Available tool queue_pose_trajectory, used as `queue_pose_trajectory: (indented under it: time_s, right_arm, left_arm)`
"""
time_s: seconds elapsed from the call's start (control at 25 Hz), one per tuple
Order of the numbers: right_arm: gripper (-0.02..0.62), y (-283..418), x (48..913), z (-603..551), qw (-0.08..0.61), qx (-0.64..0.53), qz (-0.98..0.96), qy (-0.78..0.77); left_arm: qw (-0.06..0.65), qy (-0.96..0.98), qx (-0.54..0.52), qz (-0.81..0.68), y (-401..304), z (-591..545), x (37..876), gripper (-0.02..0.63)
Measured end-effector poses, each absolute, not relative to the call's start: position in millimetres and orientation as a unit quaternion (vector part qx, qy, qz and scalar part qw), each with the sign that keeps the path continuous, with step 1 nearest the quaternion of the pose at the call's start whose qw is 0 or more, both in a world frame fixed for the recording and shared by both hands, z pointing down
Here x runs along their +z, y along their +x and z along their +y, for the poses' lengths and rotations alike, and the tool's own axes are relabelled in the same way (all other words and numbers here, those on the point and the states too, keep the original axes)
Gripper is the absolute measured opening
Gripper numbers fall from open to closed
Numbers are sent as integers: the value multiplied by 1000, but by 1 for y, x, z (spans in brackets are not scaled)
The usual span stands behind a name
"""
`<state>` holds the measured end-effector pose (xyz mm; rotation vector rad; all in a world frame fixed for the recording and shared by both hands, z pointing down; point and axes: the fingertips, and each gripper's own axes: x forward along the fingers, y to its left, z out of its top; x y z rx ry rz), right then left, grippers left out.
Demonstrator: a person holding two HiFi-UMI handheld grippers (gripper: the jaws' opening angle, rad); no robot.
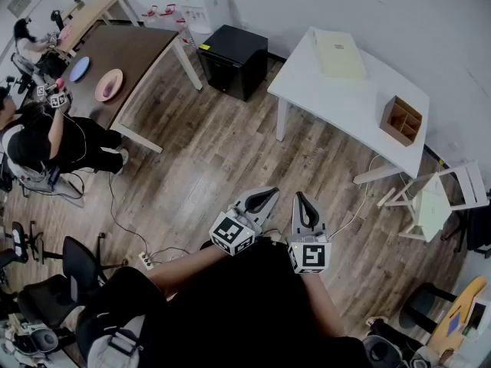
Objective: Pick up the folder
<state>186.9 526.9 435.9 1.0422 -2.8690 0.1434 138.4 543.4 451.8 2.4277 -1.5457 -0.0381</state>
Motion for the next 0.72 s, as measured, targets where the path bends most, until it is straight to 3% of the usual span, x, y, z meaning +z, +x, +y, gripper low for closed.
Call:
queue_pose_trajectory:
  time_s: [0.28,0.52,0.72]
  right_arm:
    - [35,195,457,518,50,70,-941,328]
    - [37,172,474,520,23,159,-944,288]
    - [38,147,484,509,45,159,-943,289]
  left_arm:
    - [134,838,-10,-529,153,534,468,15]
    - [164,823,-14,-543,129,531,481,15]
    - [158,833,-14,-530,112,513,482,15]
